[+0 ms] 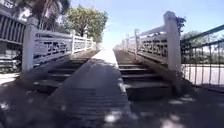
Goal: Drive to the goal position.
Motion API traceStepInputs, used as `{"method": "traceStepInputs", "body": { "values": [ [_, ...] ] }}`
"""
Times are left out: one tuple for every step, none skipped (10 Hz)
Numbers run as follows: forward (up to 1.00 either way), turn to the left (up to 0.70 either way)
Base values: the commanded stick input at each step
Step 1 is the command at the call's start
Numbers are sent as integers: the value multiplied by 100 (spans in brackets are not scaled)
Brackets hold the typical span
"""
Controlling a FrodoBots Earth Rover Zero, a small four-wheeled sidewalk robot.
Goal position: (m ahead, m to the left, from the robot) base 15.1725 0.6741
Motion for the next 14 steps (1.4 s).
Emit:
{"method": "traceStepInputs", "body": {
  "values": [
    [-21,0],
    [-17,0],
    [0,0],
    [0,27],
    [0,45],
    [0,45],
    [0,45],
    [0,45],
    [0,45],
    [0,45],
    [0,45],
    [0,41],
    [0,0],
    [0,0]
  ]
}}
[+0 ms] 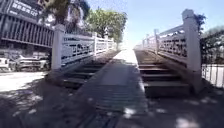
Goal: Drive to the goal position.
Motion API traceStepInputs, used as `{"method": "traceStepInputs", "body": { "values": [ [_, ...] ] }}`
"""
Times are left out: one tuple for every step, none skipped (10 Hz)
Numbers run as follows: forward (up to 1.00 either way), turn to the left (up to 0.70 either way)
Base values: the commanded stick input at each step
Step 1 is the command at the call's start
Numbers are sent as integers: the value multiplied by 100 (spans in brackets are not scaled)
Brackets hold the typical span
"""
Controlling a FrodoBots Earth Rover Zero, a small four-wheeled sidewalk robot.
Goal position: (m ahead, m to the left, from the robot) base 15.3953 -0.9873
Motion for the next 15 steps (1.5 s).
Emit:
{"method": "traceStepInputs", "body": {
  "values": [
    [0,0],
    [0,0],
    [0,0],
    [2,0],
    [14,0],
    [45,0],
    [45,0],
    [45,0],
    [45,0],
    [45,0],
    [45,0],
    [45,0],
    [45,0],
    [45,0],
    [45,0]
  ]
}}
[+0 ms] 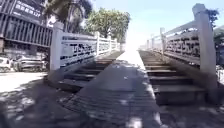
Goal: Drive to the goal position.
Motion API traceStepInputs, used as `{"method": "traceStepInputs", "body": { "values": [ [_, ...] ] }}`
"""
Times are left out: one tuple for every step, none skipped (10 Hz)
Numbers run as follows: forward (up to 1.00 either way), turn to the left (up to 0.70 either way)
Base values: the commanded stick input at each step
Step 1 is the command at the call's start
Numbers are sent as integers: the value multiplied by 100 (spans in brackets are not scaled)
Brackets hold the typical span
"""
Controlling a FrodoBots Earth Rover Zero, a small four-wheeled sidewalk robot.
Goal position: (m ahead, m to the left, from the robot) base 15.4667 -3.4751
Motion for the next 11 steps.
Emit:
{"method": "traceStepInputs", "body": {
  "values": [
    [45,0],
    [45,0],
    [45,0],
    [45,0],
    [45,0],
    [45,0],
    [45,0],
    [45,0],
    [45,0],
    [45,0],
    [45,0]
  ]
}}
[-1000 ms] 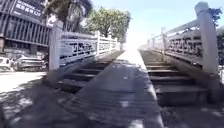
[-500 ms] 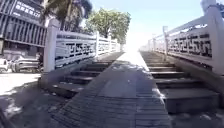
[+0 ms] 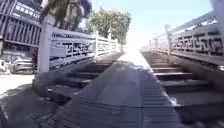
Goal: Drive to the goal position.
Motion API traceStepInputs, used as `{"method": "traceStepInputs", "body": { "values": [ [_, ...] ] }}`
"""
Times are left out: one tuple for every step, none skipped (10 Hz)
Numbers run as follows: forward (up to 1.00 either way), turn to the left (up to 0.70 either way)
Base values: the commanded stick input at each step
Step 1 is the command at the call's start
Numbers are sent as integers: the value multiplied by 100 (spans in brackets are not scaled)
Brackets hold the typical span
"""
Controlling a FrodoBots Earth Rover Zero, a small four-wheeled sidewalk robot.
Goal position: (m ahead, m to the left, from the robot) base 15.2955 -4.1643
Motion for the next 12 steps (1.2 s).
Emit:
{"method": "traceStepInputs", "body": {
  "values": [
    [45,0],
    [45,0],
    [45,0],
    [45,0],
    [45,0],
    [45,0],
    [45,0],
    [45,0],
    [45,0],
    [45,0],
    [45,0],
    [45,0]
  ]
}}
